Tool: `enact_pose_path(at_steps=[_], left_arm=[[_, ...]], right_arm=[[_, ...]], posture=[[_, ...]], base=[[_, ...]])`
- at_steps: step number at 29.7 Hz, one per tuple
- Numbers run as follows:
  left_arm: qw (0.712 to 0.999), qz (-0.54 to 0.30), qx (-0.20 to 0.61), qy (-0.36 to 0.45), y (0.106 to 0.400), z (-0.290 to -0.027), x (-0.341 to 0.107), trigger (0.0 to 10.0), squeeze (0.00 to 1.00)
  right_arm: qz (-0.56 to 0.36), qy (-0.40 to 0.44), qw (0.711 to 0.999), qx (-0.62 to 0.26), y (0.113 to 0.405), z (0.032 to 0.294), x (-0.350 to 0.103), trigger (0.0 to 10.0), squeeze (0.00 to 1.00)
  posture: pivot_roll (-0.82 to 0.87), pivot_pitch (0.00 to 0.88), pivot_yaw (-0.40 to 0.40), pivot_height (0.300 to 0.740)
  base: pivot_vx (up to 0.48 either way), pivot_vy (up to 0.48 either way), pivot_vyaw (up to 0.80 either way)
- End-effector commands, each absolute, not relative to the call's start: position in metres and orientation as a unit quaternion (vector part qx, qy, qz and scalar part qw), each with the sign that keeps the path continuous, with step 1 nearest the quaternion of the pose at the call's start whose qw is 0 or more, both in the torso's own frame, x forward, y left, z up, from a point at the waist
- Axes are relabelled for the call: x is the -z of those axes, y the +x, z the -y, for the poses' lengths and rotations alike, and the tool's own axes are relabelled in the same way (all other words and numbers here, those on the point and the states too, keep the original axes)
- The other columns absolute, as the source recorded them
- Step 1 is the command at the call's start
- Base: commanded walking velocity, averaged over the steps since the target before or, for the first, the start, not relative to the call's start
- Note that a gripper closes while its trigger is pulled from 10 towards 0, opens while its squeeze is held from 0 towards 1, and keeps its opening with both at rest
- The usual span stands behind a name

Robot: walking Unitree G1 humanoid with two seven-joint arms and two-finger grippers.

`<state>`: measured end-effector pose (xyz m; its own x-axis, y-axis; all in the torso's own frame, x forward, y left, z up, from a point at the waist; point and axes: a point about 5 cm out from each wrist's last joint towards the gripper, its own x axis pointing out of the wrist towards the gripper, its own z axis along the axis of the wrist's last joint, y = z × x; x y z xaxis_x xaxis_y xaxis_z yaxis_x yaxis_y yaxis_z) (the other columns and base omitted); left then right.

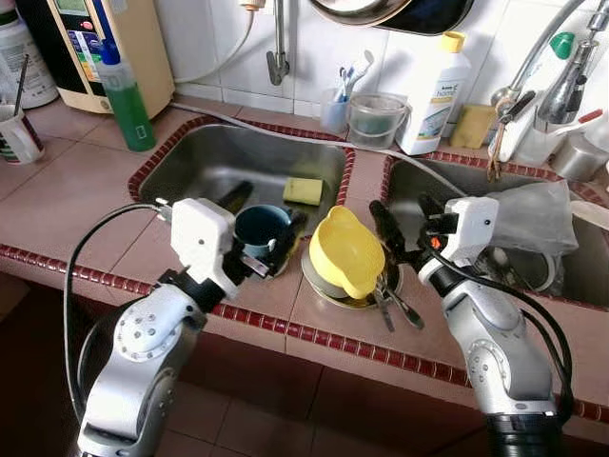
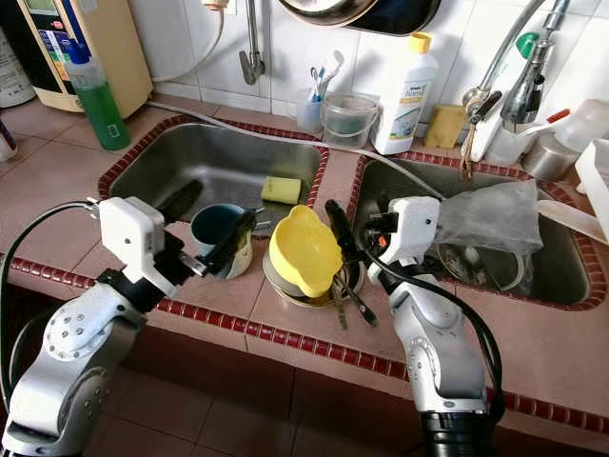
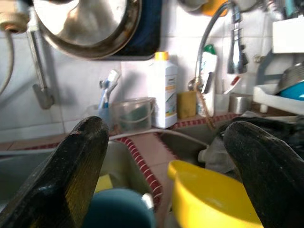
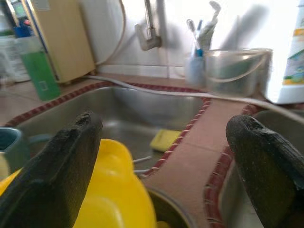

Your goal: Kitchen organization

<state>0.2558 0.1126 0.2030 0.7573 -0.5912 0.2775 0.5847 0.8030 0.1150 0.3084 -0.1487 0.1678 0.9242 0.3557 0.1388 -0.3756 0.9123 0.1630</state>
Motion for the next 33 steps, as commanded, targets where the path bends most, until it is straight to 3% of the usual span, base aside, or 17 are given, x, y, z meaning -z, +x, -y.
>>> enact_pose_path(at_steps=[1, 17, 33], left_arm=[[0.931, 0.153, 0.33, 0.018, 0.25, -0.107, -0.205, 10.0, 0.0], [0.908, 0.133, 0.394, 0.054, 0.23, -0.088, -0.189, 10.0, 0.0], [0.901, 0.115, 0.412, 0.074, 0.224, -0.088, -0.178, 10.0, 0.0]], right_arm=[[0.048, 0.101, 0.974, -0.196, 0.312, 0.149, -0.171, 10.0, 0.0], [-0.036, 0.137, 0.957, -0.253, 0.3, 0.146, -0.16, 10.0, 0.0], [-0.075, 0.187, 0.944, -0.262, 0.299, 0.146, -0.154, 10.0, 0.0]], posture=[[-0.03, 0.08, -0.032, 0.74], [-0.03, 0.08, -0.057, 0.74], [-0.03, 0.077, -0.059, 0.74]], base=[[0.0, 0.0, 0.0], [0.0, 0.0, 0.0], [0.0, 0.0, 0.0]])
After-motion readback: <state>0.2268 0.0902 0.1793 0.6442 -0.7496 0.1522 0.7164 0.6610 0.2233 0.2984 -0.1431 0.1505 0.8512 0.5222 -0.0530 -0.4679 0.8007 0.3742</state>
